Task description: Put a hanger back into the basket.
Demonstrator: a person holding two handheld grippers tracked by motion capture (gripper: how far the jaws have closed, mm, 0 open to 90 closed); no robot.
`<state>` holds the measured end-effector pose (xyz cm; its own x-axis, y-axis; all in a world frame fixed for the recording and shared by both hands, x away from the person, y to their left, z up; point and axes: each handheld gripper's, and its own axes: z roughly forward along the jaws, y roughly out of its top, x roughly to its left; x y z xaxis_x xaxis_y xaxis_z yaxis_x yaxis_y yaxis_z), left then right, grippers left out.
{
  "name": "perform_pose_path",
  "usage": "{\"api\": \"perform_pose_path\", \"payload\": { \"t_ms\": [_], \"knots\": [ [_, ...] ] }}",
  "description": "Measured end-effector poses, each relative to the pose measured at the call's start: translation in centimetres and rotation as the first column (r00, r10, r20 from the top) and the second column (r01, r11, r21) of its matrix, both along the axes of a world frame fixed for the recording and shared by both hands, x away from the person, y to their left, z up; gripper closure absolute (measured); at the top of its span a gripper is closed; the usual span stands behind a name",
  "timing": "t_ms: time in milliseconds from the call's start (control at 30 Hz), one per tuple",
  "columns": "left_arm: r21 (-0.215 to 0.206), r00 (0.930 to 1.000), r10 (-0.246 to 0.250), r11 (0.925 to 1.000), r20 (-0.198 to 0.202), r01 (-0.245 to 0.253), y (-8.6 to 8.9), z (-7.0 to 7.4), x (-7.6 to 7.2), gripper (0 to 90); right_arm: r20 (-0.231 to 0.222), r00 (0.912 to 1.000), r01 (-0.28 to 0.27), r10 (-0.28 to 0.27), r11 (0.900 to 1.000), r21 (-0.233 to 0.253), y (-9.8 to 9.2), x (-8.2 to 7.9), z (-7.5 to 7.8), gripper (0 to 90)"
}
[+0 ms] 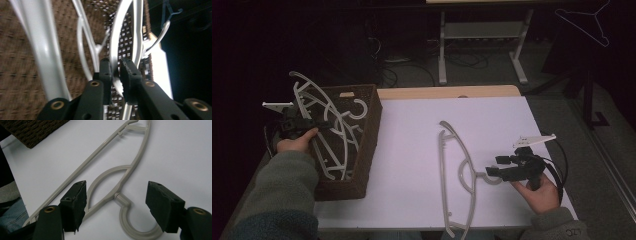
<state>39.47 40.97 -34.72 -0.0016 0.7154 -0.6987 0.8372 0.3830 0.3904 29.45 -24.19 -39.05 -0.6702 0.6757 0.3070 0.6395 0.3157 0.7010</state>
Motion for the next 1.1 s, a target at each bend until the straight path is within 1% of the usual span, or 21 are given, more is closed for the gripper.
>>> {"api": "perform_pose_path", "payload": {
  "t_ms": [33,67,100,133,200,267,300,333,367,500,667,833,933,1033,1100],
  "knots": [
    [0.031,0.9999,-0.004,0.9995,-0.011,0.005,-0.1,0.0,0.0,76.4,0.000,1.0000,0.000,0.000,1.000,0.000,0.0,0.0,0.0,32.1],
    [0.045,0.9999,-0.002,0.9990,-0.016,0.002,-0.2,0.1,-0.1,73.1,0.000,1.0000,0.000,0.000,1.000,0.000,0.0,0.0,0.0,32.1],
    [0.040,0.9999,-0.010,0.9992,-0.005,0.010,-0.1,0.1,-0.2,74.1,0.000,1.0000,0.000,0.000,1.000,0.000,0.0,0.0,0.0,32.1],
    [0.060,1.0000,-0.005,0.9982,-0.004,0.005,-0.1,0.2,-0.3,70.8,-0.001,1.0000,0.000,0.000,1.000,0.000,0.0,0.0,0.0,32.1],
    [0.048,0.9998,-0.019,0.9987,0.010,0.019,-0.2,0.4,-0.4,69.8,0.001,1.0000,-0.001,0.001,1.000,-0.001,0.0,0.0,0.0,32.1],
    [0.066,0.9992,-0.033,0.9973,0.022,0.031,-0.4,0.8,-0.6,69.3,0.000,1.0000,-0.001,0.001,1.000,0.000,0.1,0.0,0.0,32.1],
    [0.061,0.9989,-0.035,0.9976,0.031,0.033,-0.5,1.0,-0.7,69.3,0.001,1.0000,0.001,-0.001,1.000,-0.002,0.1,0.0,0.0,32.0],
    [0.063,0.9978,-0.049,0.9969,0.044,0.046,-0.7,1.1,-0.8,69.0,-0.002,1.0000,-0.001,0.001,1.000,-0.002,0.1,0.1,-0.1,32.0],
    [0.062,0.9976,-0.052,0.9969,0.047,0.049,-0.9,1.2,-0.8,68.9,-0.005,1.0000,-0.001,0.001,1.000,-0.004,0.1,0.1,-0.1,32.0],
    [0.078,0.9936,-0.088,0.9936,0.072,0.082,-1.7,1.6,-1.1,68.7,-0.002,1.0000,-0.001,0.001,1.000,-0.007,0.2,0.1,-0.1,31.9],
    [0.086,0.9872,-0.125,0.9895,0.100,0.116,-2.5,2.2,-1.6,68.3,-0.007,1.0000,0.001,-0.001,1.000,-0.011,0.3,0.1,-0.1,31.6],
    [0.097,0.9772,-0.172,0.9821,0.124,0.161,-3.5,2.8,-2.1,68.0,-0.011,0.9999,0.005,-0.005,1.000,-0.014,0.4,0.2,-0.1,31.5],
    [0.098,0.9722,-0.192,0.9788,0.134,0.180,-4.1,3.1,-2.3,67.6,-0.013,0.9999,0.009,-0.009,1.000,-0.017,0.4,0.2,-0.2,31.2],
    [0.116,0.9677,-0.215,0.9729,0.132,0.200,-4.7,3.2,-2.3,67.6,-0.011,0.9999,0.009,-0.009,1.000,-0.024,0.4,0.2,-0.2,31.1],
    [0.118,0.9652,-0.224,0.9709,0.135,0.208,-5.0,3.3,-2.4,67.6,-0.018,0.9997,0.014,-0.015,1.000,-0.026,0.4,0.1,-0.1,31.1]
  ]
}}
